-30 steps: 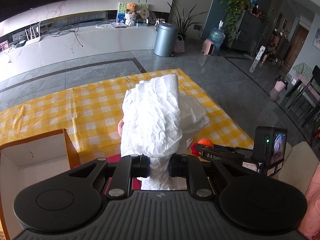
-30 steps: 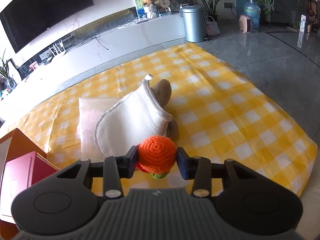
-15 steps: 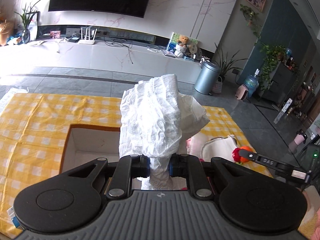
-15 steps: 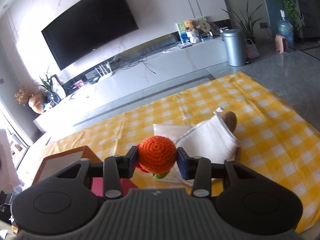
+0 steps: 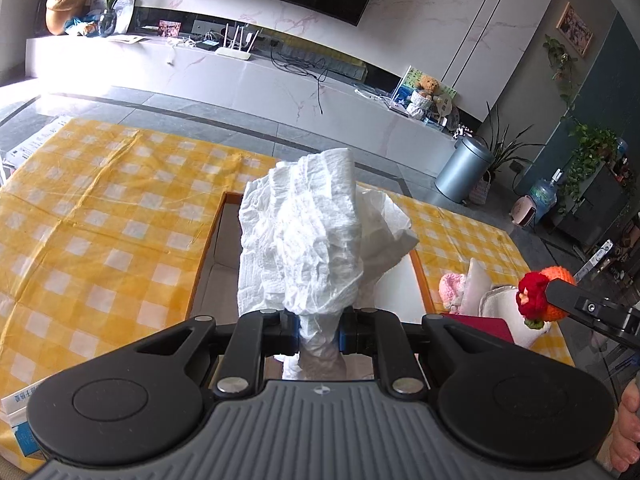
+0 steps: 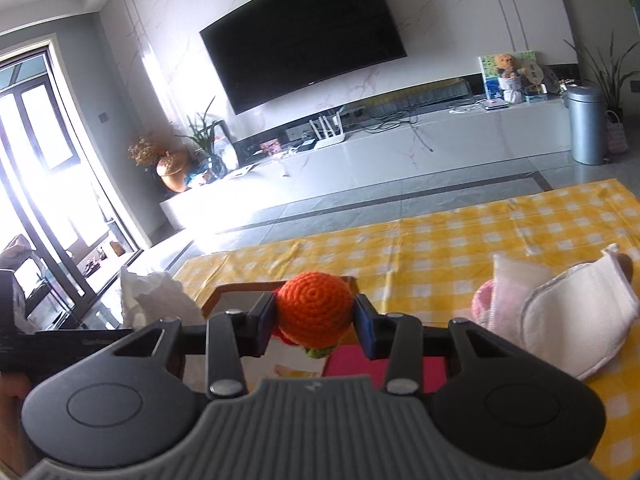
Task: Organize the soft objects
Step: 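Carry the plastic bag and orange ball over the box with both tools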
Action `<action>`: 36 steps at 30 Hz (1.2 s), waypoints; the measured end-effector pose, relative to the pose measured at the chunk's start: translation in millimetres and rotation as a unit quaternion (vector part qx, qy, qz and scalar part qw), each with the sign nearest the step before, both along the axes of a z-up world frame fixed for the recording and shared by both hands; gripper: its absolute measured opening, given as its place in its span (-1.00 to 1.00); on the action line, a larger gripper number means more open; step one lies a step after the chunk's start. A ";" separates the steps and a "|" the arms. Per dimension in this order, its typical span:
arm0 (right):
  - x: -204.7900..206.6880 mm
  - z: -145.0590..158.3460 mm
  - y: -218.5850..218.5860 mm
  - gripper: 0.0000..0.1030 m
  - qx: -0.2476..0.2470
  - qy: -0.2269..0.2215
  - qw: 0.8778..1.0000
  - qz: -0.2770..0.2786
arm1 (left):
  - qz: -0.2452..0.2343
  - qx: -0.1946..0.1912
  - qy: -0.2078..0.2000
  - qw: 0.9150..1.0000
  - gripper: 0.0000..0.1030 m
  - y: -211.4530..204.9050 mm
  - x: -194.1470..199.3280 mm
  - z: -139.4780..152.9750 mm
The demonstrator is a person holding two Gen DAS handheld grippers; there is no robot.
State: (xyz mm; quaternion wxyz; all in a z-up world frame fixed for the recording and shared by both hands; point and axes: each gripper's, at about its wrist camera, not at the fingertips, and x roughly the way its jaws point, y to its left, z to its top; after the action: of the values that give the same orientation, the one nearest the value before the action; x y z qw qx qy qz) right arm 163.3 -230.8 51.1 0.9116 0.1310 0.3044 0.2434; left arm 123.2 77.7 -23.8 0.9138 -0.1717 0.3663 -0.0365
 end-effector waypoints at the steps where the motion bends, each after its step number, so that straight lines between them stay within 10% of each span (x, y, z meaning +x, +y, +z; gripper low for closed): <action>1: 0.7 -1.6 9.2 -0.19 -0.001 0.001 1.000 0.009 | 0.001 0.006 0.007 1.000 -0.65 1.6 1.1 -4.9; 14: -2.5 -24.5 67.0 -0.19 -0.050 0.001 0.999 0.013 | -0.036 0.124 0.044 0.991 -0.64 -25.5 17.4 -40.7; 19: -1.9 -23.0 62.5 -0.19 -0.047 0.001 0.999 0.004 | -0.051 0.170 0.062 0.982 -0.35 -37.5 17.7 -47.1; 28: -5.5 -18.9 64.5 -0.19 -0.052 0.003 0.999 -0.006 | -0.065 0.088 0.080 0.991 0.65 -32.6 -2.9 -29.9; 36: -5.1 -20.8 74.6 -0.19 -0.081 -0.001 0.997 -0.005 | -0.021 0.085 0.030 0.996 0.68 -10.4 -24.1 15.6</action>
State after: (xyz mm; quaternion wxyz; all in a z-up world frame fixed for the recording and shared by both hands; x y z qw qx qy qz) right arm 158.2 -156.2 30.3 0.9209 0.0579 0.3211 0.2133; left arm 99.0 67.3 -8.2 0.9127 -0.0871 0.3988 -0.0194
